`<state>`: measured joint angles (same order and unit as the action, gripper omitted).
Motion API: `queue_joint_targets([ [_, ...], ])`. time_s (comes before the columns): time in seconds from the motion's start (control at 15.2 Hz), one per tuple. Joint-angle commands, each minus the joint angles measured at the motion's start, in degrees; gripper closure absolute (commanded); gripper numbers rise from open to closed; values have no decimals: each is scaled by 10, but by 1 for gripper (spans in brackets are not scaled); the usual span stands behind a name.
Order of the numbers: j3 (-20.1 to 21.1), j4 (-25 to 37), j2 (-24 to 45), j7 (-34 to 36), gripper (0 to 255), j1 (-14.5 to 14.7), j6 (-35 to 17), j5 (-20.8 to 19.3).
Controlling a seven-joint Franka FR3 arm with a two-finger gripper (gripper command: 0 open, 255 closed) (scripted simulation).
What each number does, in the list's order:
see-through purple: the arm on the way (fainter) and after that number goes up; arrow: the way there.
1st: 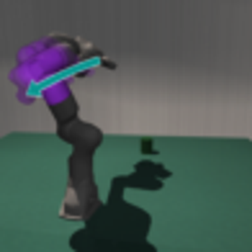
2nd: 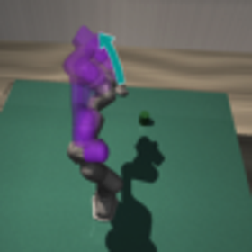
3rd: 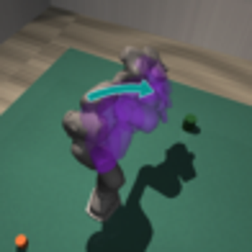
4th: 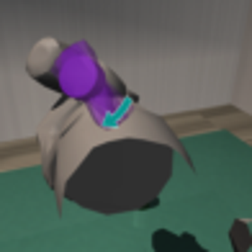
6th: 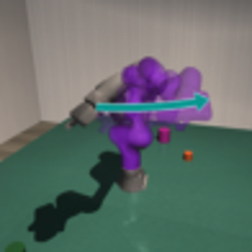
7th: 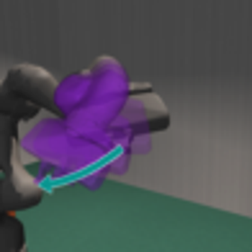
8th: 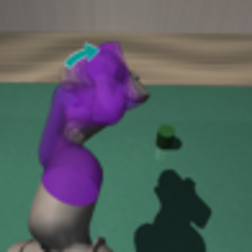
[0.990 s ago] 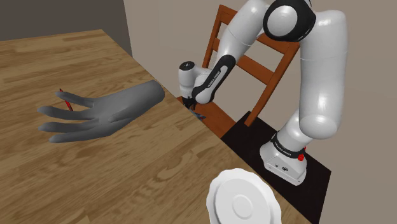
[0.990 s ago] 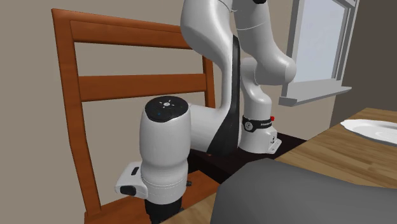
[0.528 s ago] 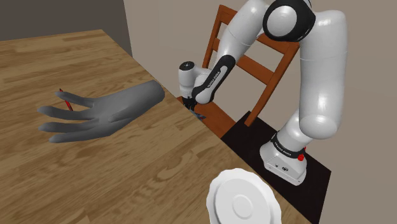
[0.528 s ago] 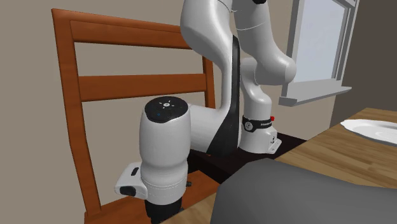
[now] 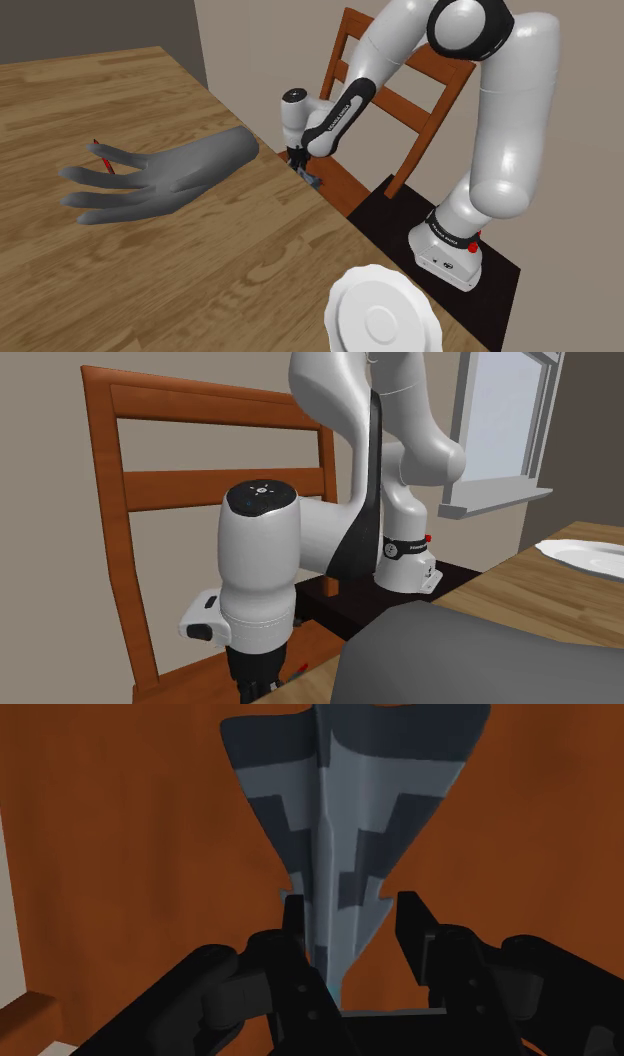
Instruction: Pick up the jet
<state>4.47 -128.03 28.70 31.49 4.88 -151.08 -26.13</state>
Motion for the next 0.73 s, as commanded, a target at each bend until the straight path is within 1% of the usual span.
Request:
queue_joint_targets([
  [0.0,5,-4,-15,-7,255,-4,11,7],
  [0.53,24,-17,-75,-35,255,-17,56,35],
  [0.66,24,-17,-76,-35,255,-17,57,36],
])
